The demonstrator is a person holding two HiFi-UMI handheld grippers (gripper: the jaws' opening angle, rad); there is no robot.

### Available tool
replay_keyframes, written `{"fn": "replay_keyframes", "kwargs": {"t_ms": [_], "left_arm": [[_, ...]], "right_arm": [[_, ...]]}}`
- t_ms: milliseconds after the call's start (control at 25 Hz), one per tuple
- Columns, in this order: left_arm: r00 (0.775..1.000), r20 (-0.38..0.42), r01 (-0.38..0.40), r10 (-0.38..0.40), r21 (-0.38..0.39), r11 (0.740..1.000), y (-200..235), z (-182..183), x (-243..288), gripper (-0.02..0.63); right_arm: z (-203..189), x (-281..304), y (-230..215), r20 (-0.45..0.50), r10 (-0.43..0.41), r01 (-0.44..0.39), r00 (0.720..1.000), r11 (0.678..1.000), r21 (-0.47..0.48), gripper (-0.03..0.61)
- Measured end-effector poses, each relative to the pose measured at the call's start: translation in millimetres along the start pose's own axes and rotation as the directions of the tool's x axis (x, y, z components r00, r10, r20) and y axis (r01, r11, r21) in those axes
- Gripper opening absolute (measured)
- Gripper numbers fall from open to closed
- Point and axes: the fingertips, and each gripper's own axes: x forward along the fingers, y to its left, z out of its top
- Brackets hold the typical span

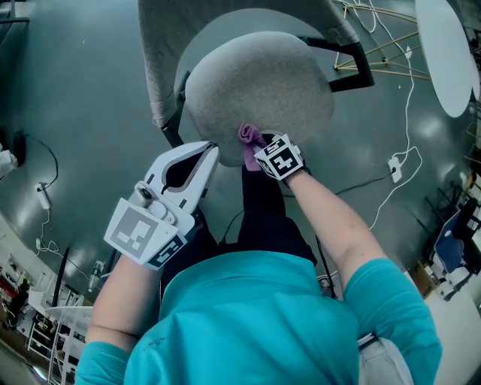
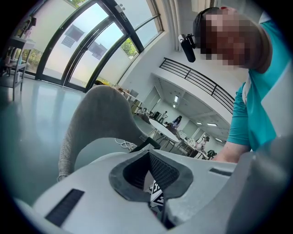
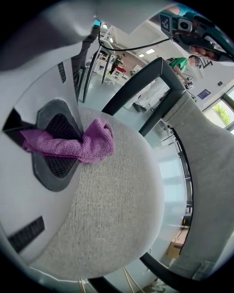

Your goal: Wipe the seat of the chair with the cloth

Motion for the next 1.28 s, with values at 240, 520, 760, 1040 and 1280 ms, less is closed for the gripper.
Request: {"fn": "replay_keyframes", "kwargs": {"t_ms": [240, 520, 760, 1040, 1280], "left_arm": [[1.0, -0.002, 0.014, -0.014, -0.006, 1.0, -4.9, -1.9, 15.7, 0.003], [0.999, -0.013, 0.03, -0.03, -0.004, 1.0, -9.3, -1.3, 28.3, 0.003], [0.999, -0.023, 0.039, -0.039, 0.001, 0.999, -12.8, -2.0, 37.1, 0.003], [0.998, -0.029, 0.048, -0.048, 0.011, 0.999, -17.3, 1.2, 43.8, 0.003], [0.998, -0.04, 0.056, -0.056, 0.019, 0.998, -20.9, 2.3, 49.2, 0.003]], "right_arm": [[-3.6, -10.5, -26.1, 0.001, -0.024, 0.024, 1.0, 1.0, -0.014, 0.06], [-7.0, -24.4, -54.5, 0.003, -0.051, 0.051, 0.999, 0.998, -0.043, 0.06], [-10.3, -36.8, -77.9, 0.008, -0.069, 0.07, 0.998, 0.993, -0.09, 0.06], [-20.0, -58.9, -122.5, 0.006, -0.141, 0.141, 0.99, 0.987, -0.081, 0.06], [-25.5, -73.4, -153.6, 0.001, -0.19, 0.189, 0.982, 0.979, -0.069, 0.06]]}}
